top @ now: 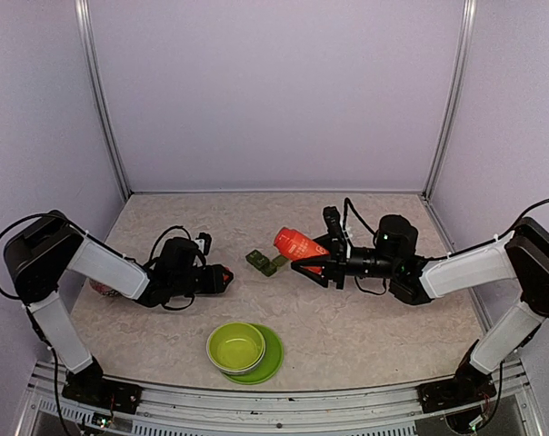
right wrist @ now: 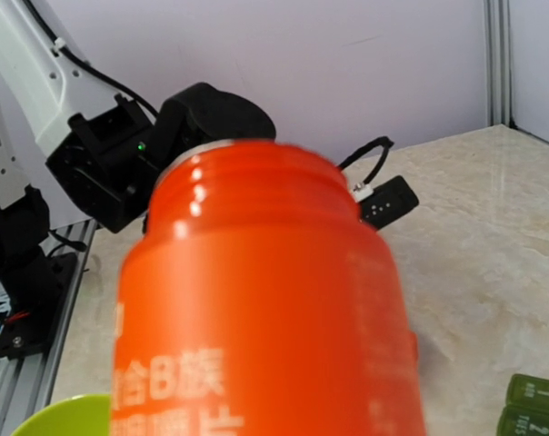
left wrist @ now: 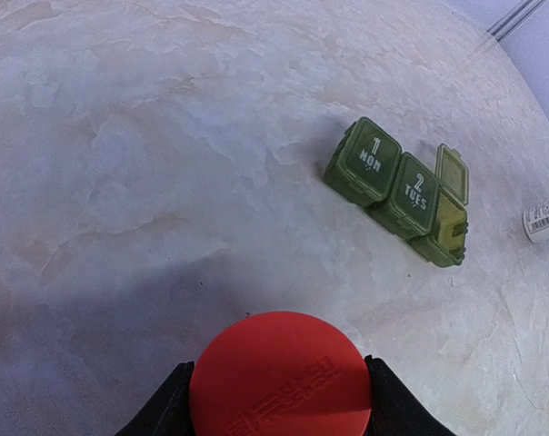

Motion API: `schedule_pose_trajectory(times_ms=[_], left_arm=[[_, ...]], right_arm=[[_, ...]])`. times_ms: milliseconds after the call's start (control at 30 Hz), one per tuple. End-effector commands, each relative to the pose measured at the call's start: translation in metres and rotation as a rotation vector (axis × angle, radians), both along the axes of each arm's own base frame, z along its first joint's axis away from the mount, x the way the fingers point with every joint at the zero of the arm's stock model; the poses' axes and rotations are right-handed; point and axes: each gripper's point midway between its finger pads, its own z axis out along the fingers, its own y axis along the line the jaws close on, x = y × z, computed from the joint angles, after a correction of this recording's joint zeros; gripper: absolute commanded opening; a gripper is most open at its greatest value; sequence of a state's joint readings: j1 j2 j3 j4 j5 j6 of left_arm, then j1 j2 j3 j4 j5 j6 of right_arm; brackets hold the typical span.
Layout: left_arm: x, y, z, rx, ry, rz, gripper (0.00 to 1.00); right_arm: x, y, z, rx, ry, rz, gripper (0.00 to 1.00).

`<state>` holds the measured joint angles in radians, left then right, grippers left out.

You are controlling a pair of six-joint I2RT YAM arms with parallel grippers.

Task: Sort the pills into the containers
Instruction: Place the lid of the pill bottle at the center of the board, then hold the pill container at the center of the board.

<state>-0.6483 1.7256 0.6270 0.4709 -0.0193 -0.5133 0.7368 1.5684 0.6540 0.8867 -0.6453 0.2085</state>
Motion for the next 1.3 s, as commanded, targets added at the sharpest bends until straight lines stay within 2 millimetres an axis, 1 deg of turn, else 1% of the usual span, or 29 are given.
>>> schedule_pose_trajectory(times_ms=[0, 133, 200, 400, 467, 567, 667, 767, 900, 1000, 1067, 1167, 1267], left_arm=[[0.005, 0.003, -0.009, 0.090, -0.001, 0.030, 0.53], [0.007, 0.003, -0.013, 0.109, 0.003, 0.037, 0.54], [0.007, 0.002, -0.014, 0.115, 0.002, 0.036, 0.57], [0.009, 0.000, -0.009, 0.115, -0.010, 0.029, 0.79], [0.009, -0.002, -0.005, 0.109, -0.016, 0.019, 0.83], [0.012, -0.006, 0.006, 0.096, -0.041, 0.002, 0.88], [0.019, -0.011, 0.027, 0.082, -0.086, -0.025, 0.93], [0.030, -0.020, 0.049, 0.061, -0.131, -0.062, 0.97], [0.042, -0.034, 0.070, 0.048, -0.205, -0.136, 0.99], [0.054, -0.041, 0.079, 0.036, -0.259, -0.172, 0.99], [0.064, -0.045, 0.081, 0.025, -0.285, -0.200, 0.99], [0.074, -0.050, 0.088, -0.008, -0.346, -0.272, 0.99], [0.081, -0.057, 0.094, -0.047, -0.416, -0.376, 0.99]], right_arm=[[0.003, -0.006, 0.013, 0.027, -0.035, -0.016, 0.35], [0.006, -0.006, 0.011, 0.021, -0.028, -0.018, 0.35], [0.007, -0.006, 0.010, 0.019, -0.023, -0.022, 0.35], [0.019, -0.007, 0.003, 0.001, 0.005, -0.072, 0.36], [0.022, -0.007, -0.001, -0.007, 0.013, -0.083, 0.36], [0.028, -0.007, -0.007, -0.028, 0.030, -0.112, 0.36], [0.034, -0.008, -0.014, -0.051, 0.039, -0.142, 0.36], [0.038, -0.008, -0.020, -0.069, 0.051, -0.158, 0.36], [0.044, -0.008, -0.028, -0.096, 0.067, -0.185, 0.36], [0.048, -0.008, -0.035, -0.116, 0.079, -0.199, 0.36], [0.050, -0.008, -0.038, -0.127, 0.085, -0.208, 0.36], [0.052, -0.007, -0.042, -0.141, 0.093, -0.214, 0.37], [0.054, -0.007, -0.044, -0.152, 0.099, -0.218, 0.37]])
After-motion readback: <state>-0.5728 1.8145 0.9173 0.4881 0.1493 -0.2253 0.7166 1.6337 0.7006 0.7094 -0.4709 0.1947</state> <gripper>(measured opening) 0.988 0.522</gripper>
